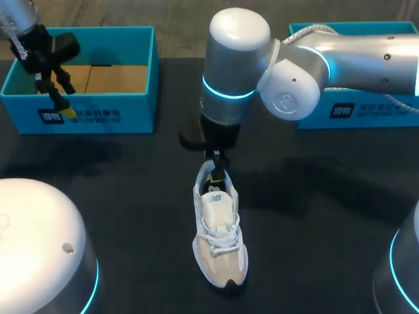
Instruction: Take the shoe out of the shoebox, open the shoe tongue, remove and reinsert the insole, then place the shoe into the shoebox
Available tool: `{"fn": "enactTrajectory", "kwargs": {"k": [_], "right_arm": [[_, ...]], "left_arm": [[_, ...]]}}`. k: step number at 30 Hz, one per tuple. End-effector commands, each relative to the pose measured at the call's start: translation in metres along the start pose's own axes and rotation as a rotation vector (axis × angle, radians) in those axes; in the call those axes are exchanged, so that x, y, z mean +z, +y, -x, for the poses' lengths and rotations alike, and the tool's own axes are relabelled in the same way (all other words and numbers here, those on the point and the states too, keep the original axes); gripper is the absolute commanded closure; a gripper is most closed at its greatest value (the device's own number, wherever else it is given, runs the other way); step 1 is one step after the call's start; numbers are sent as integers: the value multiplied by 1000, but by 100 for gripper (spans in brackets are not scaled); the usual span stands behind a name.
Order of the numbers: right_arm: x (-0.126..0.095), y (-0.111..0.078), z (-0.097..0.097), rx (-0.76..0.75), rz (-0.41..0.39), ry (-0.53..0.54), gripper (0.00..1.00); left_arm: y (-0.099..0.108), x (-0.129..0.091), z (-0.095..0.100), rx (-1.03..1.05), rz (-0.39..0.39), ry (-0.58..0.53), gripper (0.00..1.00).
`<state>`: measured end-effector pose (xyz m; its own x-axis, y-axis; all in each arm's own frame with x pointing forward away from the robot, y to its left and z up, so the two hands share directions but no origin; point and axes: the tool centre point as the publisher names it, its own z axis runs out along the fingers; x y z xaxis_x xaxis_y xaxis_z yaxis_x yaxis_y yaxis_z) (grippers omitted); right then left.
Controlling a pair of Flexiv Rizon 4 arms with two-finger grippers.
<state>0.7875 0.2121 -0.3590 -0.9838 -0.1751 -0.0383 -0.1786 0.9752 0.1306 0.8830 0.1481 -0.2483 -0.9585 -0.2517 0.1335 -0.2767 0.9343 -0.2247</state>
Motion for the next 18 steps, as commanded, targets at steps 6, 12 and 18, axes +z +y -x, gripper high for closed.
{"fn": "enactTrajectory", "kwargs": {"k": [6, 12, 18], "right_arm": [[11, 3, 9, -8, 17, 9, 43], [17, 6, 16, -14, 11, 13, 94], [20, 6, 13, -14, 16, 16, 100]], "left_arm": [[11, -4, 2, -166, -3, -25, 0], [12, -4, 2, -179, 3, -30, 0], [12, -4, 2, -179, 3, -30, 0]]}}
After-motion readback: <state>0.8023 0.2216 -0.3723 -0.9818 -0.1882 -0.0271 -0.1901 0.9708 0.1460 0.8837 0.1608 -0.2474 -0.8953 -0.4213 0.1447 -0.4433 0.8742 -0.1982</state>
